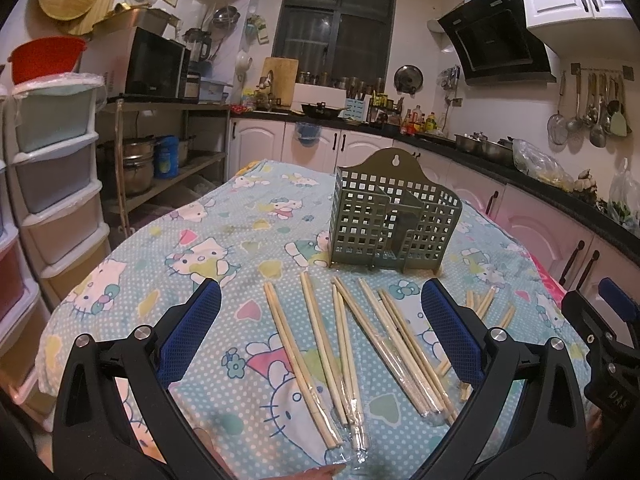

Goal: Organize utensils

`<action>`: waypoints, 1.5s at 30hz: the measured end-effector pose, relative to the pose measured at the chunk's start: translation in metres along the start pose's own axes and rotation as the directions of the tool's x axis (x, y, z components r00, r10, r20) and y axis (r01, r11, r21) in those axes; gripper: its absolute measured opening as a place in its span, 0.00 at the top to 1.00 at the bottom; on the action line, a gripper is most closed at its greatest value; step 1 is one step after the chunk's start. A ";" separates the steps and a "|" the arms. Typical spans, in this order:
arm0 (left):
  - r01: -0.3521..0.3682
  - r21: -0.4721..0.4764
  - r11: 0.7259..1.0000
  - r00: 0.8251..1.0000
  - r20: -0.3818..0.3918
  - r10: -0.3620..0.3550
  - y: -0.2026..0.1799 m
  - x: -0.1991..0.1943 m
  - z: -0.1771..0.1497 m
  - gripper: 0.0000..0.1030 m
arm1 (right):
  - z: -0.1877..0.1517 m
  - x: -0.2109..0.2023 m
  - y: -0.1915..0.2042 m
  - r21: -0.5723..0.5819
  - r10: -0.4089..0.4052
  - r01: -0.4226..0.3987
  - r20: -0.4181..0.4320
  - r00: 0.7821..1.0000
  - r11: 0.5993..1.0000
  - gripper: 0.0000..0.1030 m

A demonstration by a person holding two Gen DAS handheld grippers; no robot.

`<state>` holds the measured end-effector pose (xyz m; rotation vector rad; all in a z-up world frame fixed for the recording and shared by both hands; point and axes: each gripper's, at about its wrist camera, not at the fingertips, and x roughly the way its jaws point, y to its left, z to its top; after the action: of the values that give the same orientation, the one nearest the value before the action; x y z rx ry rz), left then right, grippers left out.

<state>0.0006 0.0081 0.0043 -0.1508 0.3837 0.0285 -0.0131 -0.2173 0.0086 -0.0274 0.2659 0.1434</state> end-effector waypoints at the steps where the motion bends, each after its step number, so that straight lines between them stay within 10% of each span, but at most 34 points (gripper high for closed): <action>1: 0.006 -0.009 1.000 1.000 -0.003 -0.006 0.002 0.001 0.000 0.11 | 0.001 0.001 -0.001 0.001 0.001 -0.001 -0.003 1.000 1.000 0.06; 25: -0.052 -0.071 0.996 0.986 -0.164 0.040 0.048 0.053 0.019 0.11 | 0.015 0.064 -0.002 -0.003 0.071 -0.072 -0.175 0.982 0.997 0.06; 41: 0.029 -0.026 0.999 0.939 -0.343 -0.036 0.038 0.127 0.031 0.13 | 0.013 0.119 -0.030 0.070 0.085 -0.065 -0.335 0.939 0.995 0.06; 45: 0.094 -0.025 0.995 0.903 -0.418 -0.096 0.031 0.145 0.025 0.15 | 0.012 0.134 -0.046 0.129 0.104 -0.060 -0.371 0.923 0.990 0.06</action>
<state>0.1428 0.0428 -0.0317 -0.1800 0.8073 -0.1023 0.1244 -0.2437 -0.0146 0.0721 0.6618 0.2063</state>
